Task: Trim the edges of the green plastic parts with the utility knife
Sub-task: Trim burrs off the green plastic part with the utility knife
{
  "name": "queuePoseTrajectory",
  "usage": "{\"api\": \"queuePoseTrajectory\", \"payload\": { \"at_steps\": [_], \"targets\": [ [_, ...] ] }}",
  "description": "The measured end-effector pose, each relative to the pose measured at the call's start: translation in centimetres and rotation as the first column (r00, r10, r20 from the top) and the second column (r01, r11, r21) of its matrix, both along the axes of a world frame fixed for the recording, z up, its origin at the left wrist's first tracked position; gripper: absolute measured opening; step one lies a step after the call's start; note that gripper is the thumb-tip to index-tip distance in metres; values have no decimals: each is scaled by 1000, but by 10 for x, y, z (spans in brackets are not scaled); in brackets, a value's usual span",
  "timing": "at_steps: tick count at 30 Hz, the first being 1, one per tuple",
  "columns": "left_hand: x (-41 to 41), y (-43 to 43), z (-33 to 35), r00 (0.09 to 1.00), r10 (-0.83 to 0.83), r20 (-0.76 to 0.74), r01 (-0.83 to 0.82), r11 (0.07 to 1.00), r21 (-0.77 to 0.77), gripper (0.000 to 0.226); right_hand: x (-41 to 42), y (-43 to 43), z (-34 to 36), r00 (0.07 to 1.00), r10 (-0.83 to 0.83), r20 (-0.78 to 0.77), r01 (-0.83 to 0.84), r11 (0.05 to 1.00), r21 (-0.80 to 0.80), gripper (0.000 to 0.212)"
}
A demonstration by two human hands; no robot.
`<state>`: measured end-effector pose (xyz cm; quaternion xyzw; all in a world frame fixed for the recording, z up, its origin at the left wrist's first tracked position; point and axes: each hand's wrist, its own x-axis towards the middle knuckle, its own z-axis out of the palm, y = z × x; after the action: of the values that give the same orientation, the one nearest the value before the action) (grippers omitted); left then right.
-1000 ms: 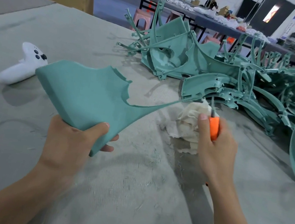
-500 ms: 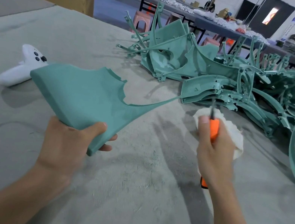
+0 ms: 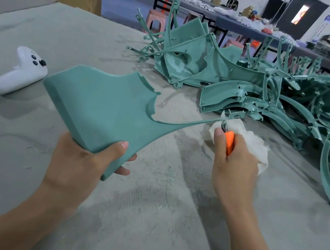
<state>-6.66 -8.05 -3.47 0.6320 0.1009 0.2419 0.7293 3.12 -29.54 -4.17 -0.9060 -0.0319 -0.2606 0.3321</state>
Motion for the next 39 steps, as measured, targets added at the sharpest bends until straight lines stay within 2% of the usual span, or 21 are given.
{"api": "queuePoseTrajectory", "payload": {
  "at_steps": [3,7,16,22,29,33,35,37,39],
  "targets": [
    [0,0,0,1000,-10,8,10,1000,-20,18,2,2,-2,1000,27,-11,-27,999,-19,52],
    [-1,1,-2,1000,-17,18,17,1000,13,15,-2,8,-2,994,110,-27,-111,993,-30,42],
    [-1,1,-11,997,-33,69,34,999,-7,14,-8,19,-2,951,292,-104,-292,956,15,54],
    [-1,-2,-9,996,-17,89,18,1000,-15,14,-19,28,5,922,358,-149,-349,933,87,76],
    [1,-5,-4,996,9,93,-3,998,-68,15,-31,42,6,861,481,-167,-459,875,153,74],
    [3,-5,-1,996,30,82,-24,997,-74,17,-34,45,6,824,538,-176,-496,836,236,55],
    [3,-5,-1,996,38,84,-32,997,-69,18,-35,46,8,830,536,-154,-492,834,251,56],
    [2,-6,0,995,47,93,-42,997,-59,18,-36,45,8,855,506,-110,-479,854,204,62],
    [1,-7,0,993,56,103,-52,998,-46,22,-39,46,9,895,438,-84,-432,898,82,54]
  ]
}}
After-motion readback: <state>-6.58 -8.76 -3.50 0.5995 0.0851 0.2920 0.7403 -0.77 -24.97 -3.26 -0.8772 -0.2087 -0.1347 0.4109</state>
